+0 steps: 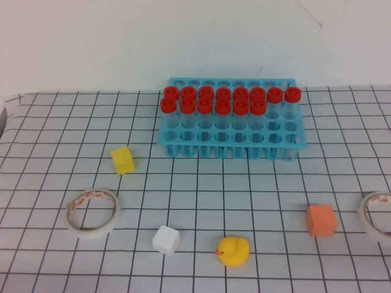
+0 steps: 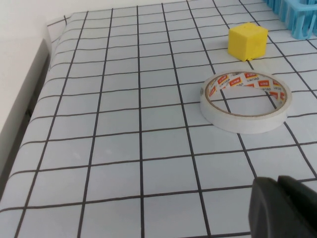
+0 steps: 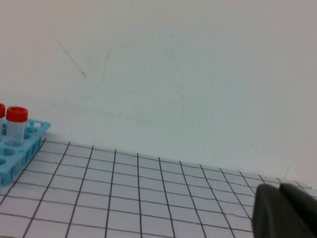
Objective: Place the test tubes
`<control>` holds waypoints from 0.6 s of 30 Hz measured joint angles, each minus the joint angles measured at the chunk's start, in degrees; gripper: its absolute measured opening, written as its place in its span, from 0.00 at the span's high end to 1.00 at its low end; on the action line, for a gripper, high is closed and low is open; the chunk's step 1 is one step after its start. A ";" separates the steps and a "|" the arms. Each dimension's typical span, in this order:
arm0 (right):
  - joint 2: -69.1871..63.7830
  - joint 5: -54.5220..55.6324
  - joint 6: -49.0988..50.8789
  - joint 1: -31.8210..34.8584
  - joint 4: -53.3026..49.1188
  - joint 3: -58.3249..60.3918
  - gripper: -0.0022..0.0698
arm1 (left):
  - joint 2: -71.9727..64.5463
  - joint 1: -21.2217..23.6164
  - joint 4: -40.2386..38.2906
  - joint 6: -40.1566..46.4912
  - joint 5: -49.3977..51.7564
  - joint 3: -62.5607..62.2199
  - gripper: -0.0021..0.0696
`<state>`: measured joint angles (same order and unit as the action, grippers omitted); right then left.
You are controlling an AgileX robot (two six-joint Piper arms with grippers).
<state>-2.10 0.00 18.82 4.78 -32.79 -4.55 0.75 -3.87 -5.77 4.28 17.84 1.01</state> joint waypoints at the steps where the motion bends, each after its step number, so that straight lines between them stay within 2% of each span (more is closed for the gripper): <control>1: 0.00 0.00 0.00 0.00 0.00 0.37 0.97 | 0.00 0.00 0.00 0.00 0.00 0.00 0.97; 4: 0.00 0.00 -4.85 0.00 5.50 1.61 0.97 | 0.00 0.00 0.00 0.00 0.00 0.00 0.97; 7: 0.38 -6.68 -19.78 0.34 17.85 2.01 0.97 | 0.00 0.00 0.00 0.00 0.00 0.00 0.97; 9: 1.33 -11.45 -26.05 1.35 21.53 2.15 0.97 | 0.09 0.00 0.00 0.00 0.00 0.00 0.97; 11: 2.20 -14.56 -27.21 2.43 22.56 2.46 0.97 | 0.09 0.00 0.00 0.00 0.00 0.00 0.97; 15: 2.78 -14.09 -22.46 3.90 22.63 5.21 0.97 | 0.09 0.00 0.00 0.00 0.00 0.00 0.97; 18: 2.78 -17.50 -20.07 1.94 23.20 6.04 0.97 | 0.09 0.00 0.00 0.00 0.00 0.00 0.97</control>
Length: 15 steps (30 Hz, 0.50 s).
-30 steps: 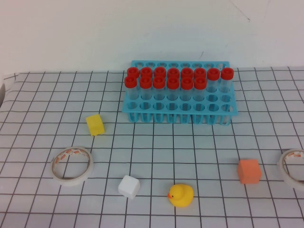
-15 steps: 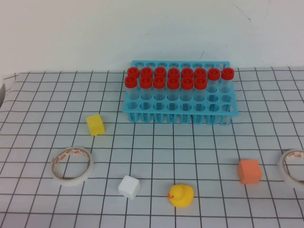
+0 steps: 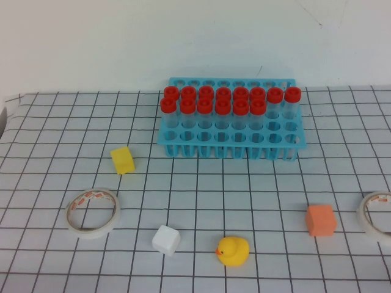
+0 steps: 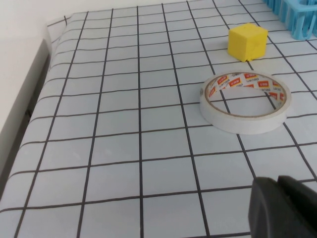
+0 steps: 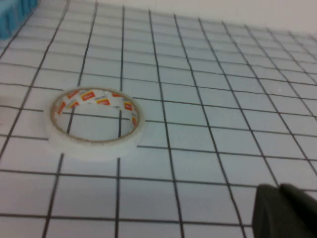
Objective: Place the test tubes
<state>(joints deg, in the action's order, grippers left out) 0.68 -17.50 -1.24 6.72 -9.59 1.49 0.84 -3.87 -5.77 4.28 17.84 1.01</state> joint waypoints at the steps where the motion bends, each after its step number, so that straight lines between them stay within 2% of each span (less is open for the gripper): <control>1: 0.00 -0.55 0.30 -0.64 0.08 -0.10 0.97 | 0.00 0.00 0.00 0.00 0.00 0.00 0.97; 10: 0.00 -2.24 1.24 -1.92 0.35 -0.34 0.97 | 0.00 0.00 0.00 0.00 0.02 0.00 0.97; 15: 0.00 -2.57 7.02 -2.61 0.39 -0.44 0.97 | 0.00 0.00 0.00 0.12 0.02 0.00 0.97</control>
<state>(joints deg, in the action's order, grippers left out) 0.68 -20.07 5.78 4.11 -9.21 1.05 0.84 -3.87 -5.77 4.40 17.86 1.01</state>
